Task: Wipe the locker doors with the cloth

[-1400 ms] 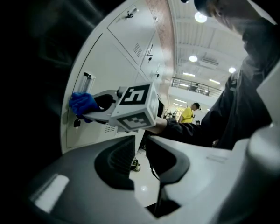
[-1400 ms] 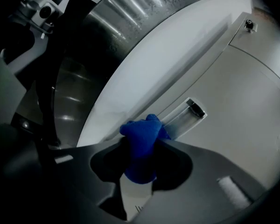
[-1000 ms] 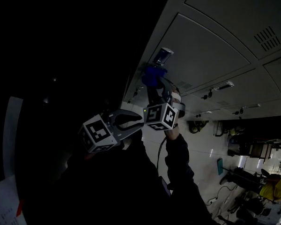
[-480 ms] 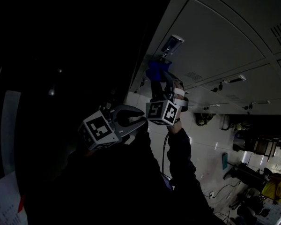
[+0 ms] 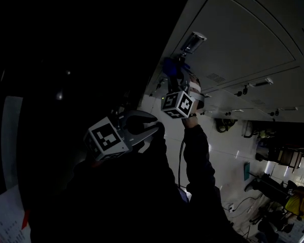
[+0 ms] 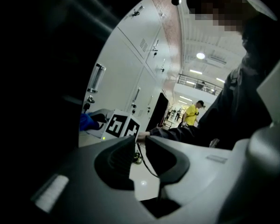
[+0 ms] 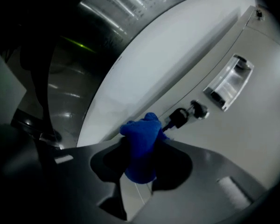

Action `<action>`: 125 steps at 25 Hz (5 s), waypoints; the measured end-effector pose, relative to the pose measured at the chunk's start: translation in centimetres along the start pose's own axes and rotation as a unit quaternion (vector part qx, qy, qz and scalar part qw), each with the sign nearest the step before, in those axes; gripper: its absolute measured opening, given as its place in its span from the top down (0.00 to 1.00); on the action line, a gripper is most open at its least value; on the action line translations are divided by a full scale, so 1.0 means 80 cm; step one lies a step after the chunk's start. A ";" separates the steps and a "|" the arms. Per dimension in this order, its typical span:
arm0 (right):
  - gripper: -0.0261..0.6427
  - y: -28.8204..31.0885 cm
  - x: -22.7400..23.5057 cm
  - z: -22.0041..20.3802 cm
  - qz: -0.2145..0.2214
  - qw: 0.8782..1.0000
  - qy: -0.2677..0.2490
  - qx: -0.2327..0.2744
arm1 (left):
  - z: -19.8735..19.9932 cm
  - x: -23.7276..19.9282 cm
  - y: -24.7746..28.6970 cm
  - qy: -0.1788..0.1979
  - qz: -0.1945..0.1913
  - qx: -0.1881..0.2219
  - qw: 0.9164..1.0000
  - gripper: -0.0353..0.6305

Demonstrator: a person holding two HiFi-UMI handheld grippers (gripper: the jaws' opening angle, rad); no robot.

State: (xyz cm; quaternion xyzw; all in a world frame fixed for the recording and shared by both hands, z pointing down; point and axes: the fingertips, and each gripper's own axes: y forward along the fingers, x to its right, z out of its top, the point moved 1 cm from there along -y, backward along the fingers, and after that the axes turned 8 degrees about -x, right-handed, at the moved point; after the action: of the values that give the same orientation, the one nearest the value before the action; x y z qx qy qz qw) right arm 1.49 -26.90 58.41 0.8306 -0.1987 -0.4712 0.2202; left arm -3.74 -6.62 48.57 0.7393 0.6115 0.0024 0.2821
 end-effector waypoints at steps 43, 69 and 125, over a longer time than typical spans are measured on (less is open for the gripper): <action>0.78 -0.278 0.312 0.147 -0.205 0.974 -0.047 0.084 | 0.085 0.026 0.027 0.098 -0.066 0.042 0.992 0.88; 0.78 -0.139 0.180 0.039 -0.110 0.993 -0.027 0.017 | 0.064 0.007 0.029 0.068 -0.059 0.023 0.996 0.88; 0.78 -0.257 0.239 0.059 -0.174 0.982 -0.062 0.045 | 0.099 0.020 0.044 0.105 -0.066 0.025 0.992 0.88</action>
State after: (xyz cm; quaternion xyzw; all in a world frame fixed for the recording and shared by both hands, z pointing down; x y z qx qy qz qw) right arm 9.06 -21.08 31.58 0.8310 -0.0855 -0.5431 0.0847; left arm 2.61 -8.77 42.88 0.7000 0.6849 0.0462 0.1968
